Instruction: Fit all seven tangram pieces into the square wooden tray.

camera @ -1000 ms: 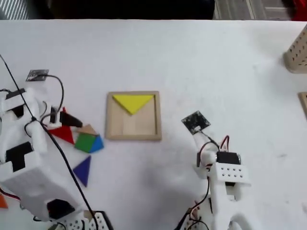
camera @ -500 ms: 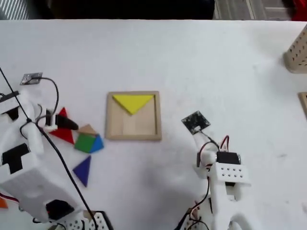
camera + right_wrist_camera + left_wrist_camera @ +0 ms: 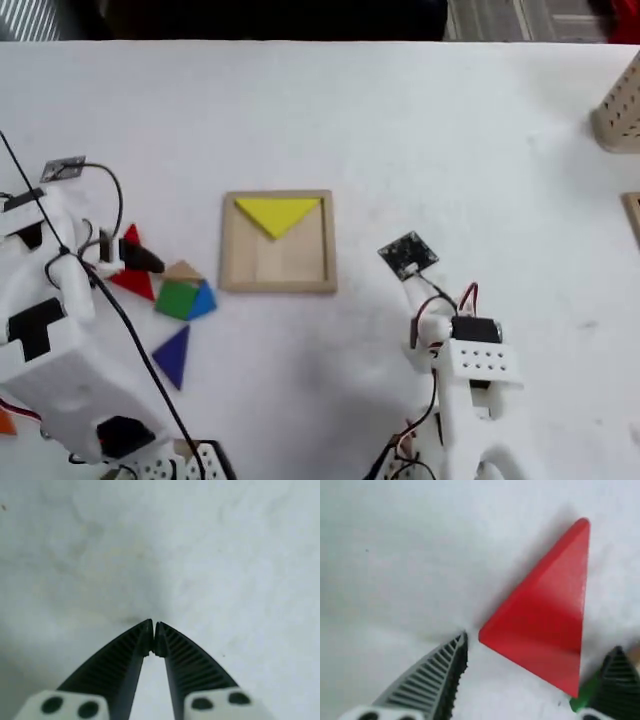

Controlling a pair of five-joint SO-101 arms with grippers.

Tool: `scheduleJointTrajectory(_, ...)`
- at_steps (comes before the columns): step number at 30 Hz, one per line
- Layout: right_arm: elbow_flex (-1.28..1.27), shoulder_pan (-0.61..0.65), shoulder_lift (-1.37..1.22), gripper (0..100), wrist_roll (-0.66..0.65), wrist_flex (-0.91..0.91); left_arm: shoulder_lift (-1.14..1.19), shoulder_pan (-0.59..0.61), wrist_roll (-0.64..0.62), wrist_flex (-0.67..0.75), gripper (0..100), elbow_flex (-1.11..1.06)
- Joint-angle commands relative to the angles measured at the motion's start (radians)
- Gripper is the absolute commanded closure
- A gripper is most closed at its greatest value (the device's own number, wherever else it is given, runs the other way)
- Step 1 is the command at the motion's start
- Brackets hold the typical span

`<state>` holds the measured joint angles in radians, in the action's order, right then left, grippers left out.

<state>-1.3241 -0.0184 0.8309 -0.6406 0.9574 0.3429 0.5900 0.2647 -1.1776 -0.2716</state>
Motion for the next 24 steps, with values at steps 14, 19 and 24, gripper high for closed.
scheduleJointTrajectory(14,0.008,0.01,0.005,98.1,-0.009,-0.015,-0.013,-0.027,-0.011,-0.017,64,0.038)
scheduleJointTrajectory(19,0.008,0.01,0.005,98.1,-0.009,-0.015,-0.033,-0.021,-0.006,-0.017,61,0.075)
scheduleJointTrajectory(24,0.008,0.01,0.005,98.1,-0.009,-0.015,-0.027,-0.007,-0.006,-0.011,61,0.127)
